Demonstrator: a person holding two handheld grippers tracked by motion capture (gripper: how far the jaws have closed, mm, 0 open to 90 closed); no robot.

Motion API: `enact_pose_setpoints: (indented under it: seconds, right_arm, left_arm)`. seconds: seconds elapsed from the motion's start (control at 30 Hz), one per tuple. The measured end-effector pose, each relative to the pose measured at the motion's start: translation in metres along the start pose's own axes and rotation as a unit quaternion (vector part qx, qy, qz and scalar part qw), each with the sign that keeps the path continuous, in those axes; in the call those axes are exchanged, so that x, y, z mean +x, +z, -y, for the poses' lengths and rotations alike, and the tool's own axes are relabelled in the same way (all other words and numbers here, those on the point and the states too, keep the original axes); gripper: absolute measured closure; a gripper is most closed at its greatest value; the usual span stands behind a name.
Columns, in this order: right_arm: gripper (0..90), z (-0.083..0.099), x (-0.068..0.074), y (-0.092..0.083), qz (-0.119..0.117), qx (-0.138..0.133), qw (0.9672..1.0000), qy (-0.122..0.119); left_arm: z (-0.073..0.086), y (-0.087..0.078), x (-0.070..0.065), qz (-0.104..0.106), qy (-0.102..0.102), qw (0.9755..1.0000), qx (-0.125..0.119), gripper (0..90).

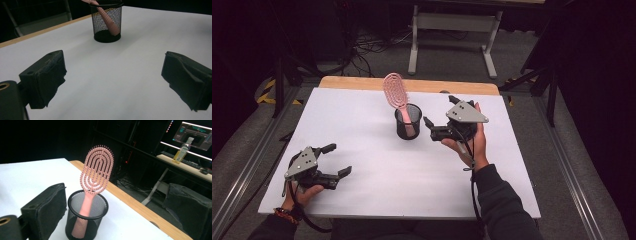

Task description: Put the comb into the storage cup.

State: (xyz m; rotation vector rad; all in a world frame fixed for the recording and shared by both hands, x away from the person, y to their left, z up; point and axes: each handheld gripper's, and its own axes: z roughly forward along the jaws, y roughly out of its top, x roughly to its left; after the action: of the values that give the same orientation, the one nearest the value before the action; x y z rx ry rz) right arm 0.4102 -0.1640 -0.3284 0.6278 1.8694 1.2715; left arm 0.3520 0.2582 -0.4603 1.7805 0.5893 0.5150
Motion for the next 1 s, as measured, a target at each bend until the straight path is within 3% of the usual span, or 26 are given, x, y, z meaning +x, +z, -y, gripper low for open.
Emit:
enact_pose_setpoints:
  seconds: [1.0]
  right_arm:
    - [5.5,0.022,-0.004,-0.037,0.014,0.017,0.9995,-0.024]
  left_arm:
    - [0.000,0.000,0.000,-0.001,0.002,1.0000,0.003,6.3]
